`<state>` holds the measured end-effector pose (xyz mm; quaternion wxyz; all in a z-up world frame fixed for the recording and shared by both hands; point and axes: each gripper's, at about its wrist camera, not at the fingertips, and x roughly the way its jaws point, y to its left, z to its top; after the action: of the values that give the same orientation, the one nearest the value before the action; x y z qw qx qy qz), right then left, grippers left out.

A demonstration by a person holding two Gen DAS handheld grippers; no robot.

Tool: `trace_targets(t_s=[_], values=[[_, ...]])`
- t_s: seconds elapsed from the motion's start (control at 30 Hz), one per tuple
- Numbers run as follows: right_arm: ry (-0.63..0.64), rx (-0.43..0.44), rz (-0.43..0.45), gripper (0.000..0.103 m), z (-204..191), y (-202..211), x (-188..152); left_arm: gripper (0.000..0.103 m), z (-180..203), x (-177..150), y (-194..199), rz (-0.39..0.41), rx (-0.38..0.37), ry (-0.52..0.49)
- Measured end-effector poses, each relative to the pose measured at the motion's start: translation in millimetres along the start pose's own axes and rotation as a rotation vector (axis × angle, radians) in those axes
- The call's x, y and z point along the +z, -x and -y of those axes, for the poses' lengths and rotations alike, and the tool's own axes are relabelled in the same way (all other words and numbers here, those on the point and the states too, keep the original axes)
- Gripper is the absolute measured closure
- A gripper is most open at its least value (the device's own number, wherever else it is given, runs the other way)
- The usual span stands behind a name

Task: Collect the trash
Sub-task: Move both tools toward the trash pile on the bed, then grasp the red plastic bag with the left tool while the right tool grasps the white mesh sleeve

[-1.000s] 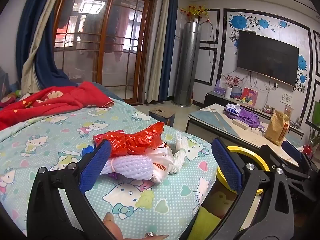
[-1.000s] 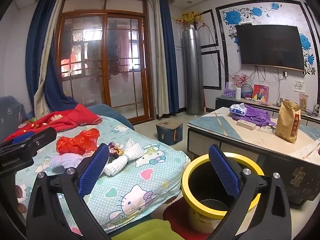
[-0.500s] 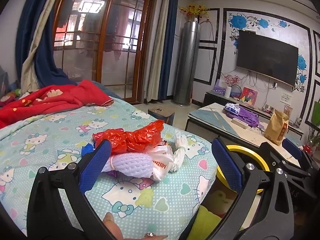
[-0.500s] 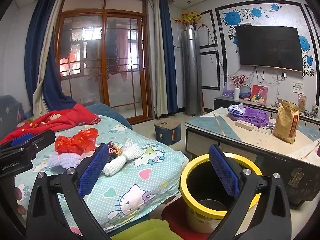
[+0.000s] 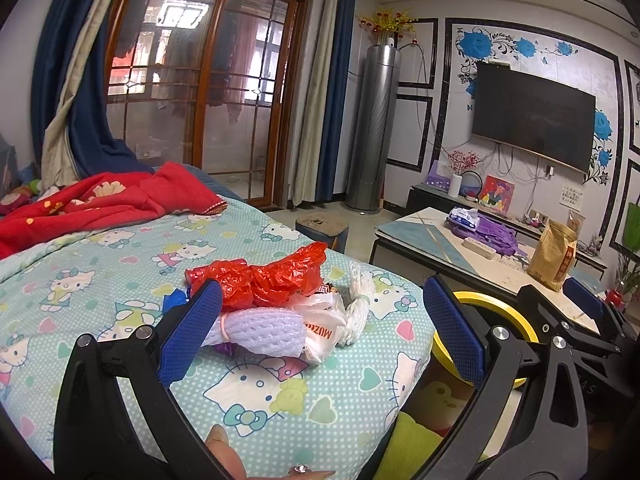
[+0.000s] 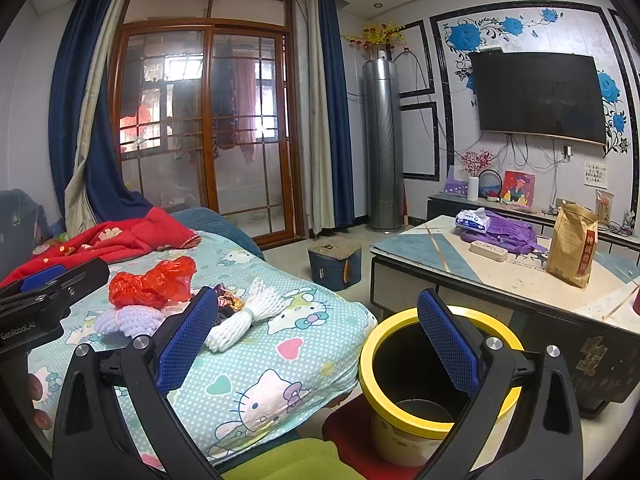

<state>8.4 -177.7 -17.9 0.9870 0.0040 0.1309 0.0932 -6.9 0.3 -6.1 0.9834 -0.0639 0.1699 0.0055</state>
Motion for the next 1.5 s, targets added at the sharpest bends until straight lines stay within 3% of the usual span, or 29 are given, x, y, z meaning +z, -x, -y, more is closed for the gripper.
trace_targets(t_s=[0.87,1.1,1.5], values=[[0.005,0.007,0.001,0.006,-0.2,-0.5,-1.1,0.011,0.7,-0.8,0.3,0.002,0.001,0.001],[0.062,0.077,-0.020,0.006,-14.8,-4.8,-0.4,0.011,-5.6,-0.1,0.0,-0.003,-0.007,0.030],[0.156,0.203,-0.055,0.006,-58.3,-24.0,3.2,0.011,-49.5,10.8,-8.7,-0.025,0.080,0.116]])
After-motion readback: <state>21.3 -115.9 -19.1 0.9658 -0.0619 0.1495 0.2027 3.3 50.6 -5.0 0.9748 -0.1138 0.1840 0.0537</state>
